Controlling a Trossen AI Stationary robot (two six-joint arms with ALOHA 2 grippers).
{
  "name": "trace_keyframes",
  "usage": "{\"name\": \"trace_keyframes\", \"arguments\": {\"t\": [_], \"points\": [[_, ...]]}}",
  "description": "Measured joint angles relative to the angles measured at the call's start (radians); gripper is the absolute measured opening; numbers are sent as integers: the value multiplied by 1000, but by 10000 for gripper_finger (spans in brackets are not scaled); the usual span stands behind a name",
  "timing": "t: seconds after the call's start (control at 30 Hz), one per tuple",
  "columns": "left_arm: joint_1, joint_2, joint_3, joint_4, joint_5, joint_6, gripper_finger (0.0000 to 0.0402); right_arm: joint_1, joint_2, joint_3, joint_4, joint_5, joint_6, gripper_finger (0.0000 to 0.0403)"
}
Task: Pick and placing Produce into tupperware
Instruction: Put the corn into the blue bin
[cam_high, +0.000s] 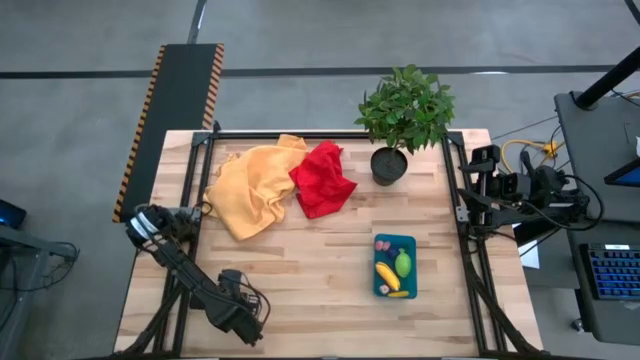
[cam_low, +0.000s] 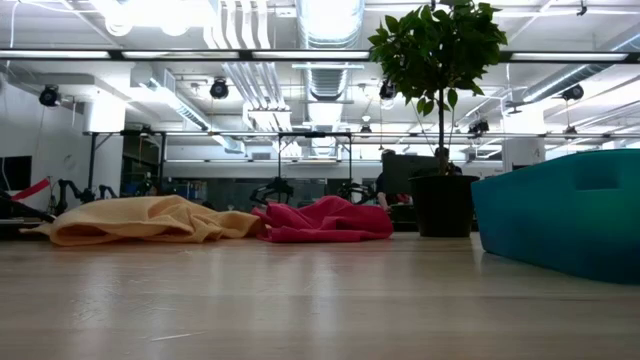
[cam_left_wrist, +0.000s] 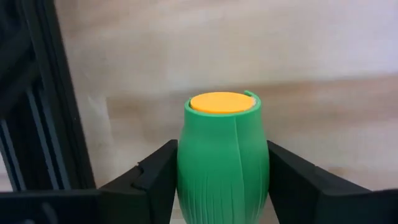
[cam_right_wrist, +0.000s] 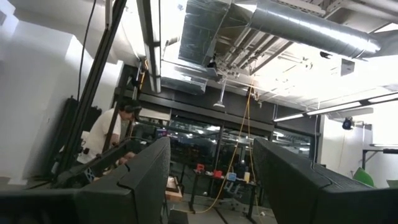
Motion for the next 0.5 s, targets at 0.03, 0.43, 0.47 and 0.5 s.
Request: {"name": "trace_keyframes", "arguments": {"t": [0.03,0.43,0.47,0.5], "points": [[5,-1,-1,-10,-28,3,185,0,0,0,2,0,0,224],[188,-68,11,21,-785,170,188,0,0,0,20,0,0,224],[214,-71,18,42,-830,224,188,0,0,0,20,0,0,224],[244,-72,26,70,-868,282,188,0,0,0,21,0,0,224]]}}
